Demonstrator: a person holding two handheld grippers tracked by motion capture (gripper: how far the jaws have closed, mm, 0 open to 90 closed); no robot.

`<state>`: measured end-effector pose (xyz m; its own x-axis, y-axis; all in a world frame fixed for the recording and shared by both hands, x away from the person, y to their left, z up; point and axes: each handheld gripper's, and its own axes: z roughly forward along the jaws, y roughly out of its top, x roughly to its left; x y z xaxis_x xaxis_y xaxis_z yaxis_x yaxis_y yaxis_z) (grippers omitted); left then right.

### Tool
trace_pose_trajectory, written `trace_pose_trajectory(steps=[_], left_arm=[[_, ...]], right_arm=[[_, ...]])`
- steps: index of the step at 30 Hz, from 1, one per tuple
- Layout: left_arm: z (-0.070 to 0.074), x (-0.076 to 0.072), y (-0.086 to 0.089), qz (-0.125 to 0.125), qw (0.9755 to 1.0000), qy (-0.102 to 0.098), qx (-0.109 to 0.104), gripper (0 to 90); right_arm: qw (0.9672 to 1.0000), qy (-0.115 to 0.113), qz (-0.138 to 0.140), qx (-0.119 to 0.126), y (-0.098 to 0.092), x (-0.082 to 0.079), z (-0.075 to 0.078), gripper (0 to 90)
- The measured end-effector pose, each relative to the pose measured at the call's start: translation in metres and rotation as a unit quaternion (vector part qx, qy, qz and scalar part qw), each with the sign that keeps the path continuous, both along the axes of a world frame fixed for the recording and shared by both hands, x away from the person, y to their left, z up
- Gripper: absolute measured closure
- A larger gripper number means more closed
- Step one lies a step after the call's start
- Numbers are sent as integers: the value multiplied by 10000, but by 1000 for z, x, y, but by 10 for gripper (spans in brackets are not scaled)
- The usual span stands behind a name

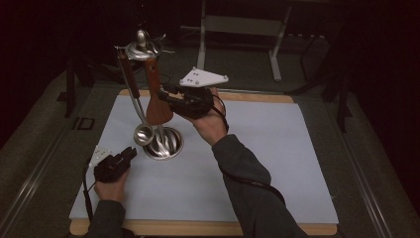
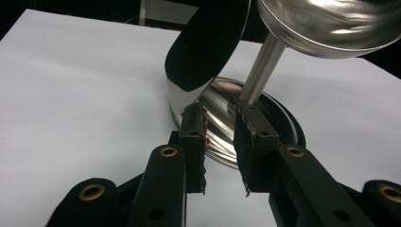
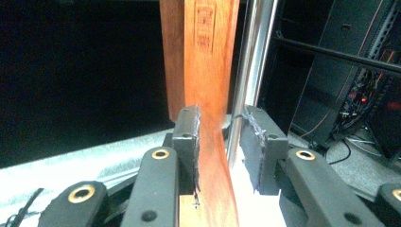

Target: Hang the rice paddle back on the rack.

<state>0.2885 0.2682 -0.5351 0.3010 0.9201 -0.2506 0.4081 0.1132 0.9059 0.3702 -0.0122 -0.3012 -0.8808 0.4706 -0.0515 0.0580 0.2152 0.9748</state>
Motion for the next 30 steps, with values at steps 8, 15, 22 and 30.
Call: trace_pose_trajectory(steps=[8, 15, 22, 30], left_arm=[[0, 0, 0, -2, 10000, 3, 3, 740], [0, 0, -1, -9, 10000, 18, 13, 740], [0, 0, 0, -3, 10000, 27, 30, 738], [0, -1, 0, -1, 10000, 29, 38, 738]], right_arm=[[9991, 30, 61, -416, -6, 0, -11, 682], [9968, 128, 49, -787, -17, 2, -23, 682], [9938, 325, -73, -1062, -28, 9, -36, 682], [9870, 543, -115, -1510, -33, 13, -54, 681]])
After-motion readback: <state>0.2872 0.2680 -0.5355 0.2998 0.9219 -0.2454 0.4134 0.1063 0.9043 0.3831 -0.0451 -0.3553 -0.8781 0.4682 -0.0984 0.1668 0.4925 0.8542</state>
